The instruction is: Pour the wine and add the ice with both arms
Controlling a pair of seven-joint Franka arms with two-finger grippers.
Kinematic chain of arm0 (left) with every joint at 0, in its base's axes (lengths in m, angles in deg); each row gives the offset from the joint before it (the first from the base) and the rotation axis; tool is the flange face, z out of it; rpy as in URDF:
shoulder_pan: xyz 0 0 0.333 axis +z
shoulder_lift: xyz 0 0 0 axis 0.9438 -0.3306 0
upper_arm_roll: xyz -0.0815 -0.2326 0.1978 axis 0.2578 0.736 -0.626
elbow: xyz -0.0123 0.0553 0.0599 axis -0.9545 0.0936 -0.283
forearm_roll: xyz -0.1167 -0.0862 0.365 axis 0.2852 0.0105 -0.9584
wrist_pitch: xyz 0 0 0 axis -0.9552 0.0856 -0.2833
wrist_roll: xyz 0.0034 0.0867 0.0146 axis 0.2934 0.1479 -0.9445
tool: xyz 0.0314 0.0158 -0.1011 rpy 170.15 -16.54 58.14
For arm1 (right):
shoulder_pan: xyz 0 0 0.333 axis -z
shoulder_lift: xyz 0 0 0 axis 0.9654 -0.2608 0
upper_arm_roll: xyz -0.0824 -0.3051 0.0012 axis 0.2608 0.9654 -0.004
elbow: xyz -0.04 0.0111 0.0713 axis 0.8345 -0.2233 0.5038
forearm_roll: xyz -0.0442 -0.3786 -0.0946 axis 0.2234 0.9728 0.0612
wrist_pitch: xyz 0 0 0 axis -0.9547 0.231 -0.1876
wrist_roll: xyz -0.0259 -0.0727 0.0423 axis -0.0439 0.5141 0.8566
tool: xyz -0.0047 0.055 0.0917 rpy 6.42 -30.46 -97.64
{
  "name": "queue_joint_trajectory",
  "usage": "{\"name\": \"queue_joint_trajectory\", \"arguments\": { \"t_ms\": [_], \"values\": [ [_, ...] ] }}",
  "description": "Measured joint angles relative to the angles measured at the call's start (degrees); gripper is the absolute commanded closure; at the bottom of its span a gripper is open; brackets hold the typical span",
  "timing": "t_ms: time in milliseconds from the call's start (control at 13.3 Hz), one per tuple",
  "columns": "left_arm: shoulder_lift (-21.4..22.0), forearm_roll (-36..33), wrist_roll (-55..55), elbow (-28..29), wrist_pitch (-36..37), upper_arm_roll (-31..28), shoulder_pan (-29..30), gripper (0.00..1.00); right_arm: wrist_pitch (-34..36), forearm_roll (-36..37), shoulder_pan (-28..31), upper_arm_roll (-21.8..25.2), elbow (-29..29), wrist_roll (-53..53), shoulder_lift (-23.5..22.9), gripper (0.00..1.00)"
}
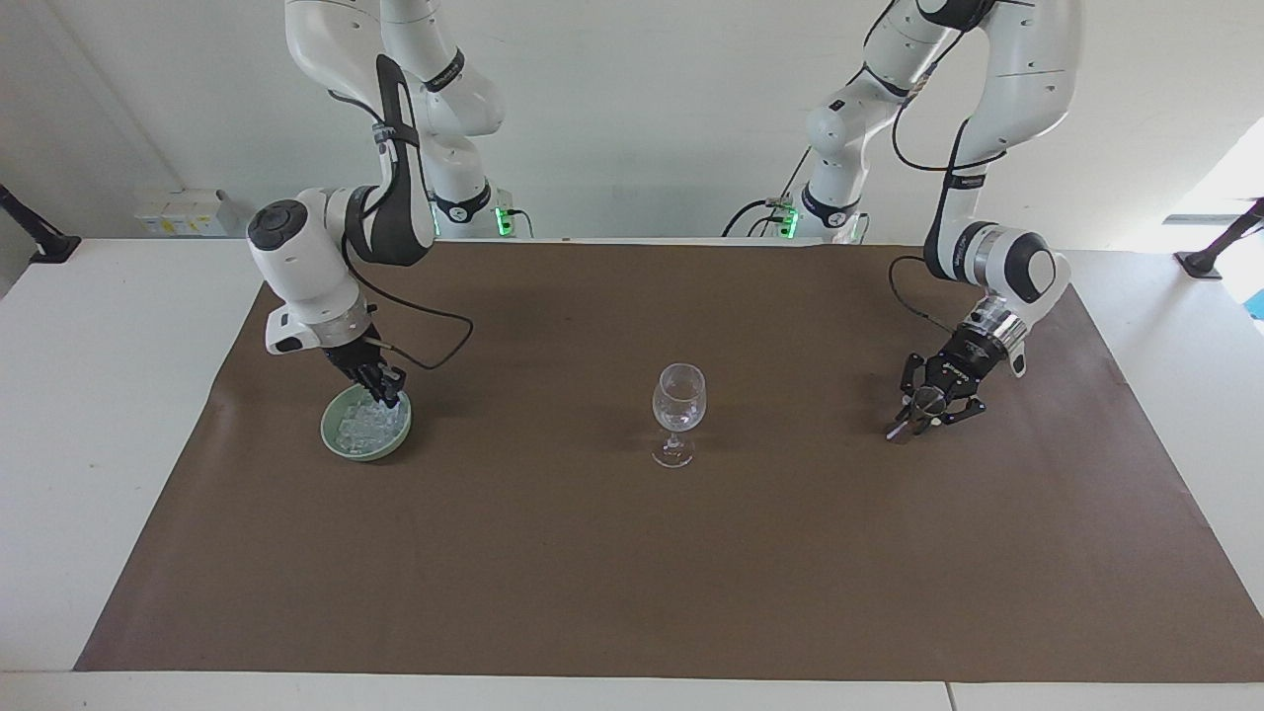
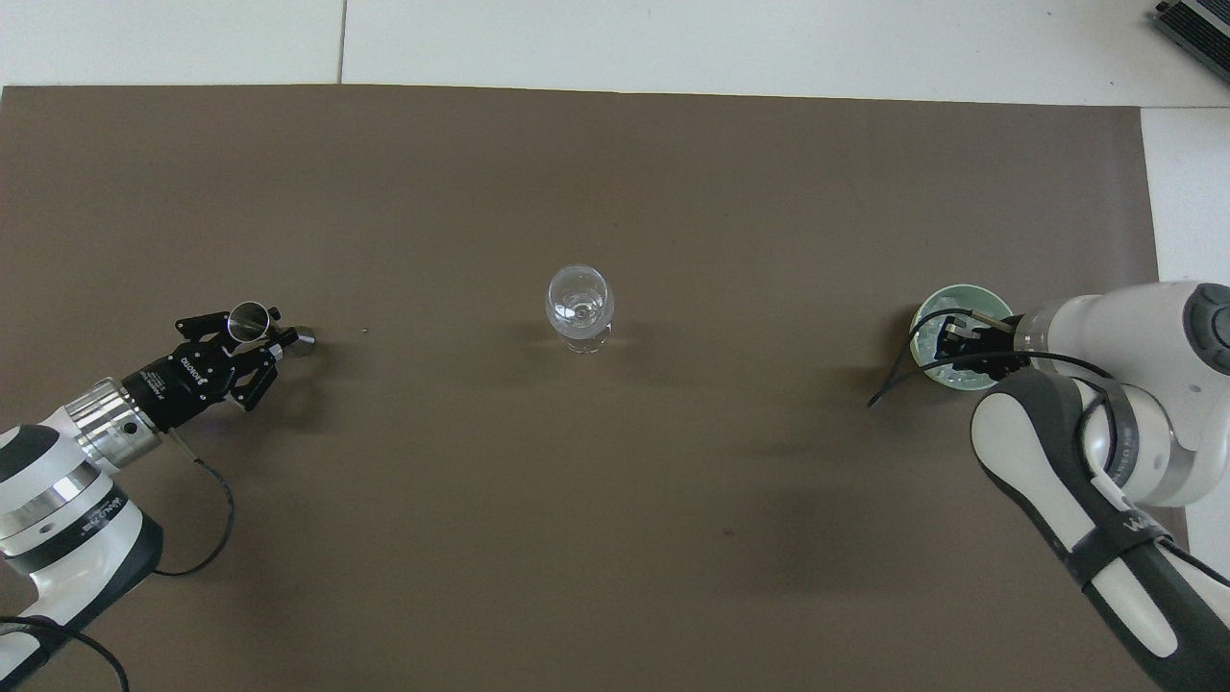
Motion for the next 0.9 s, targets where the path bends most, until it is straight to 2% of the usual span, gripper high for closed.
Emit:
{"name": "queue_joint_trajectory", "arguments": {
  "t_ms": [226, 527, 677, 903],
  "values": [
    [-0.02, -6.21, 0.02, -1.72, 0.12, -0.14, 0.12, 0.00, 4.20, 0.00, 0.48, 0.08, 1.69, -2.42, 2.23, 1.00],
    [-0.02, -19.97, -0.12, -5.95, 1.15, -2.03, 0.26, 0.00, 12.05, -0.25, -0.89, -1.19, 2.85, -2.96, 9.73, 1.00],
    [0.33, -26.41, -0.08, -7.75, 1.22, -2.60, 0.31, 0.00, 12.94, -0.77, -5.09, -1.99, 3.10, -0.69, 13.05, 1.00],
    [3.10, -37.51, -0.07, -9.67, 1.22, -2.78, 0.39, 0.00, 11.04, -0.80, -13.68, -2.45, 4.58, 6.86, 14.17, 1.00]
  ]
}}
